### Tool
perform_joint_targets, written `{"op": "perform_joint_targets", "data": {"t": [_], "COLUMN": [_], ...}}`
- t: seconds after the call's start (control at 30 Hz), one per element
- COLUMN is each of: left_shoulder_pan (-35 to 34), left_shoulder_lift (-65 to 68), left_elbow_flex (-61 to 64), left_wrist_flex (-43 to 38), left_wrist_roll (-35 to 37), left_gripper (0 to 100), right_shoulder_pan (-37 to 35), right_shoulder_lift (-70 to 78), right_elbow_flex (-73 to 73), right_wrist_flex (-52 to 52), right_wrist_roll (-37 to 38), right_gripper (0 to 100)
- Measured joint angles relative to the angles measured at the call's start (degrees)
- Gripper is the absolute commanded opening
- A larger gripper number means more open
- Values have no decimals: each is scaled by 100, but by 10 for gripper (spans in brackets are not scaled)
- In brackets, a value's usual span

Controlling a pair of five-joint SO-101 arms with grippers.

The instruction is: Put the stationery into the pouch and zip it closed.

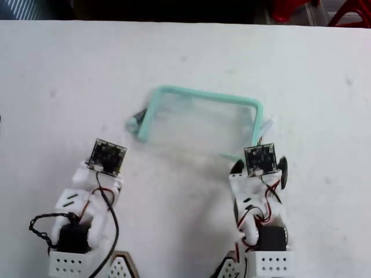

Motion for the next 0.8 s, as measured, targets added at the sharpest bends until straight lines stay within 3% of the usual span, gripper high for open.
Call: {"op": "perform_joint_targets", "data": {"t": [0.13, 0.5, 0.67, 0.8], "left_shoulder_pan": [0, 0, 0, 114], "left_shoulder_lift": [0, 0, 9, 9], "left_elbow_flex": [18, 97, -448, -1081], "left_wrist_flex": [0, 0, 0, -62], "left_wrist_roll": [0, -167, -185, -185], "left_gripper": [24, 26, 138, 128], "right_shoulder_pan": [9, 9, 9, 9], "right_shoulder_lift": [0, 0, 0, 0], "right_elbow_flex": [44, 44, 44, 44], "right_wrist_flex": [0, 0, 0, 0], "right_wrist_roll": [352, 404, 404, 404], "right_gripper": [376, 376, 376, 376]}}
